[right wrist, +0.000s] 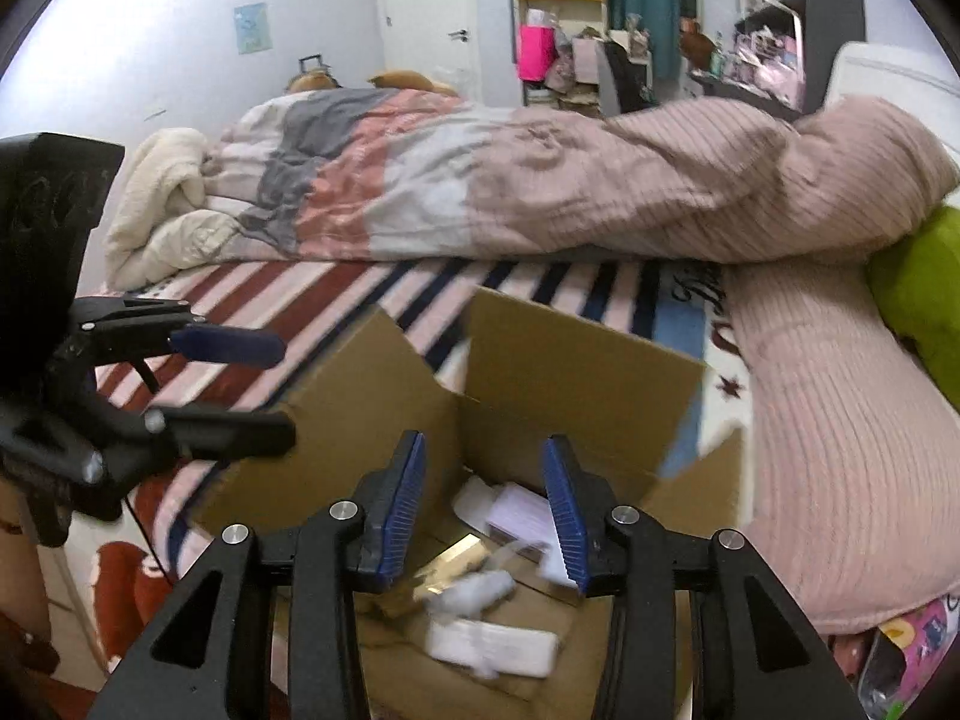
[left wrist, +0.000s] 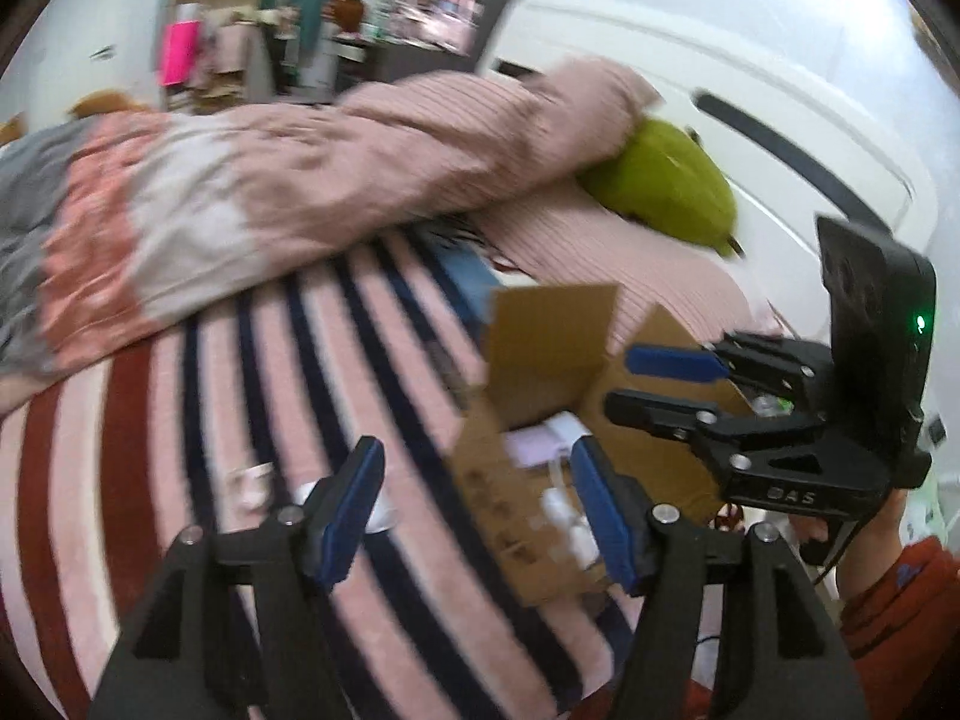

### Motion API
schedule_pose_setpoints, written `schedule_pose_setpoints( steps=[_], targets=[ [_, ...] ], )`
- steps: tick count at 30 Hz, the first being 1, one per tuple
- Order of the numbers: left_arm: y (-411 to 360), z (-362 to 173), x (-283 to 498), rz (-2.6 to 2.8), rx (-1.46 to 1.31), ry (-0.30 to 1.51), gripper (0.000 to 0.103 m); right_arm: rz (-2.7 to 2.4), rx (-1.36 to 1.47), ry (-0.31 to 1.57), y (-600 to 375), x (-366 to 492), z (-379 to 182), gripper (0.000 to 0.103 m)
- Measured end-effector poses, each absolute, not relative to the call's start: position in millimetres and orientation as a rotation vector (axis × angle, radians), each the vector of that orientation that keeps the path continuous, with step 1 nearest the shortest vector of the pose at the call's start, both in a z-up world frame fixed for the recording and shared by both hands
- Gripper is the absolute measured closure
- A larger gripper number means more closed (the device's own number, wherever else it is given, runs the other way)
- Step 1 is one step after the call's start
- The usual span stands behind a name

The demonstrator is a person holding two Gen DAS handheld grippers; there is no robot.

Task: Organize rigid objects
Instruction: 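Move the right gripper to the clear tape roll and grasp it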

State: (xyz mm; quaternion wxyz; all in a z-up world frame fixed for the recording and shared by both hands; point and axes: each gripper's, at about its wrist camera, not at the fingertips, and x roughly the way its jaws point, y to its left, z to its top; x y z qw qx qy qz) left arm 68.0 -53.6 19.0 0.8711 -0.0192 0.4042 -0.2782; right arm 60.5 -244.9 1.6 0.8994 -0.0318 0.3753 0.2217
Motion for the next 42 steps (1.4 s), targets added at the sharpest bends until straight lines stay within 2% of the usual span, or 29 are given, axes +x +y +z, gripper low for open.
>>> schedule_pose_setpoints(
  steps=[9, 11, 18, 23, 30, 33, 35, 42],
  targets=[
    [67.6, 0.1, 36.6, -0.357, -0.149, 0.806, 0.039, 0.657, -0.118, 0.76, -129.4, 55.8, 10.3, 0.064],
    [88.9, -12.1, 31.1, -0.316, -0.168, 0.811, 0.039, 0.682, -0.135, 0.779, -103.1, 56.1, 2.2, 0.056],
    [140.2, -56.3, 24.5, -0.242, -0.225, 0.847, 0.039, 0.71, -0.161, 0.915, -32.2, 76.5, -63.2, 0.054],
    [157.6, -78.5, 27.6, -0.238, -0.255, 0.874, 0.038, 0.55, -0.166, 0.965, -20.2, 121.1, -119.7, 0.051],
    [173.1, -94.3, 35.4, -0.214, -0.289, 0.902, 0.038, 0.461, -0.205, 0.924, -19.1, 163.3, -159.0, 0.051],
    [174.9, -97.0, 37.2, -0.209, -0.293, 0.911, 0.038, 0.467, -0.23, 0.907, -13.0, 168.3, -165.3, 0.051],
    [173.5, -96.2, 37.4, -0.21, -0.29, 0.914, 0.038, 0.468, -0.232, 0.907, -10.6, 166.8, -167.1, 0.059],
    [157.9, -75.8, 37.6, -0.251, -0.279, 0.893, 0.039, 0.593, -0.224, 0.865, -4.1, 131.1, -134.1, 0.06]
  ],
)
